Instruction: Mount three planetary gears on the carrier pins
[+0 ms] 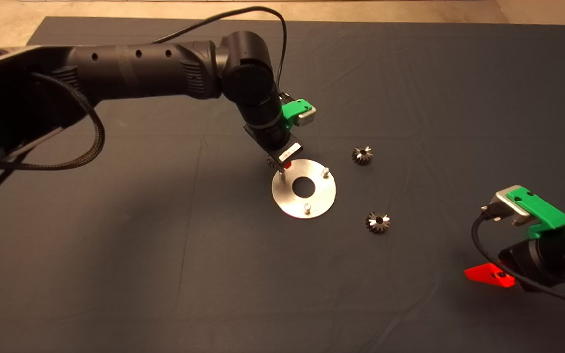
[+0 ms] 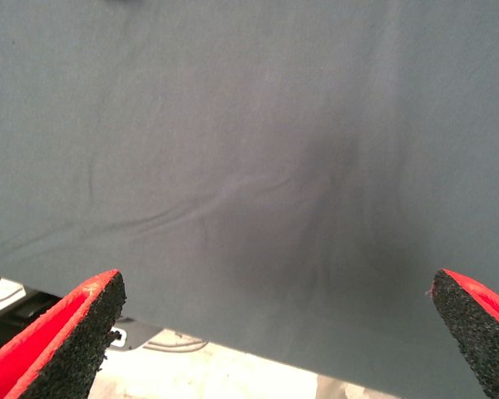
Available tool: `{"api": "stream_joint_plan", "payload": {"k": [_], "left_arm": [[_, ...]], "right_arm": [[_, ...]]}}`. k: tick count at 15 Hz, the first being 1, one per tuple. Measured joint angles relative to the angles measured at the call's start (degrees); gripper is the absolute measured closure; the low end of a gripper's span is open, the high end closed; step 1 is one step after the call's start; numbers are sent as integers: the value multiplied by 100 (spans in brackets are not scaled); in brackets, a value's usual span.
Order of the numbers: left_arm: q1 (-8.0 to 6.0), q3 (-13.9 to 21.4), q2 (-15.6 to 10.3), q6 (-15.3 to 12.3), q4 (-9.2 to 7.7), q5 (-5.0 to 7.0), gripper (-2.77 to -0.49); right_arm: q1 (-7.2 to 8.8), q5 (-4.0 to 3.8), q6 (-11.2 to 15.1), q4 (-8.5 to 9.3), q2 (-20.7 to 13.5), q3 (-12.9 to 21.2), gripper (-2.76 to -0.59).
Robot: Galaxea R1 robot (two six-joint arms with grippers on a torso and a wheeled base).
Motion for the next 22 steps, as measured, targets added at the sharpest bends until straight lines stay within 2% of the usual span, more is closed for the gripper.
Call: {"api": "stream_joint_plan", "payload": {"k": [12, 18, 22], "left_arm": [[-17, 30, 181, 1, -73, -48, -78], [-17, 12, 280, 7, -71, -37, -78], [-15, -13, 279, 171, -73, 5, -78]], "right_arm": [[49, -2, 0, 22, 8, -2, -275], [173, -6, 0, 96, 1, 0, -275], [253, -3, -1, 130, -1, 0, -275]]}}
